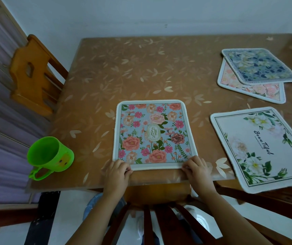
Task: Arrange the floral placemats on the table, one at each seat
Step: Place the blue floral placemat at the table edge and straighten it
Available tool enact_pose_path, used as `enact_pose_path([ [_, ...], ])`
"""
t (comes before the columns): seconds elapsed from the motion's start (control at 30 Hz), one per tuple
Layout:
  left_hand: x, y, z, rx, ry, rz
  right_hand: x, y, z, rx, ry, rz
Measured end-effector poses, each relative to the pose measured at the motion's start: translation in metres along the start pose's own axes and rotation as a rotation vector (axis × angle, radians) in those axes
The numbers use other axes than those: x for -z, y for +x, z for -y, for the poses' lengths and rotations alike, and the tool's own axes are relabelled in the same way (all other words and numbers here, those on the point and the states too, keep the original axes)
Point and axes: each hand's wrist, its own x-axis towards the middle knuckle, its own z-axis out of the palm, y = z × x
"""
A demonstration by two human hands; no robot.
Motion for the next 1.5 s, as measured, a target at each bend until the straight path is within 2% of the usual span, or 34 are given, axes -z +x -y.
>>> enact_pose_path([
  [0.77,-0.006,-0.001,0.006,-0.017,-0.034,-0.016,-0.007,0.001,-0.005,-0.036,0.015,-0.023],
  [1.0,-0.004,-0.001,0.011,-0.033,-0.066,-0.024,-0.005,0.005,-0.003,-0.042,-0.069,-0.03],
  [1.1,-0.009,0.009,0.016,-0.062,-0.048,0.108,-0.01,0.013,-0.002,-0.023,-0.187,0.099],
  [1.17,-0.016,0.018,0.02,-0.124,0.095,0.26,-0.016,0.021,-0.002,-0.007,-0.269,0.221],
  [1.23,-0.023,0.028,0.021,-0.151,0.231,0.332,-0.023,0.032,0.0,0.03,-0.336,0.315],
  [1.37,-0.033,0.051,0.016,-0.15,0.334,0.361,-0.031,0.059,0.003,0.115,-0.409,0.396],
  [1.5,-0.041,0.079,0.013,-0.131,0.367,0.345,-0.036,0.089,0.003,0.211,-0.397,0.383],
])
